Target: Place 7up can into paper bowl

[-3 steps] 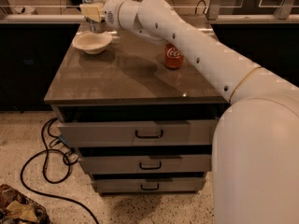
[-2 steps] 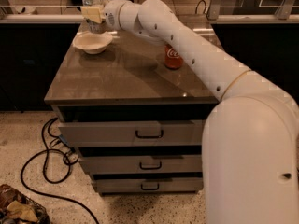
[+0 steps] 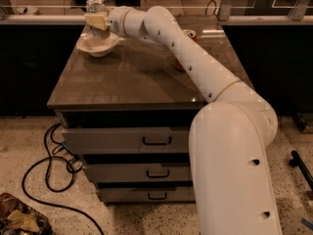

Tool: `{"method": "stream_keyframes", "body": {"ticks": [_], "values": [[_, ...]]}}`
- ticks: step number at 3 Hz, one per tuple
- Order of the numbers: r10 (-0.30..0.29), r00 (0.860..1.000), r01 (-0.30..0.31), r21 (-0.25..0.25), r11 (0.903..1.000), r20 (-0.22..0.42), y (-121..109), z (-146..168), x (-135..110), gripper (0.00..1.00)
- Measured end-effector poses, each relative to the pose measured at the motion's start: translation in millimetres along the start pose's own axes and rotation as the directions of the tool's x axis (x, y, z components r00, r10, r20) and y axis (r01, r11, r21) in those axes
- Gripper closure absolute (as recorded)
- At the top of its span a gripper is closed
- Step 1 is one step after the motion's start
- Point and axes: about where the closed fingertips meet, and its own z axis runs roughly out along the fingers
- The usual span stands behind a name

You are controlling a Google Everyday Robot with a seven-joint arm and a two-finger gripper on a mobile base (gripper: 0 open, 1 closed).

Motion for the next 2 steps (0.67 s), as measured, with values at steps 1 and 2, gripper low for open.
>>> {"method": "stream_keyframes", "body": {"ticks": [1, 2], "values": [[-0.003, 1.0, 0.003, -0.033, 0.9995, -0.017, 0.3, 13.6, 8.5, 1.0], [-0.001, 1.0, -0.001, -0.056, 0.9984, -0.03, 1.7, 22.2, 15.0, 1.0]]}}
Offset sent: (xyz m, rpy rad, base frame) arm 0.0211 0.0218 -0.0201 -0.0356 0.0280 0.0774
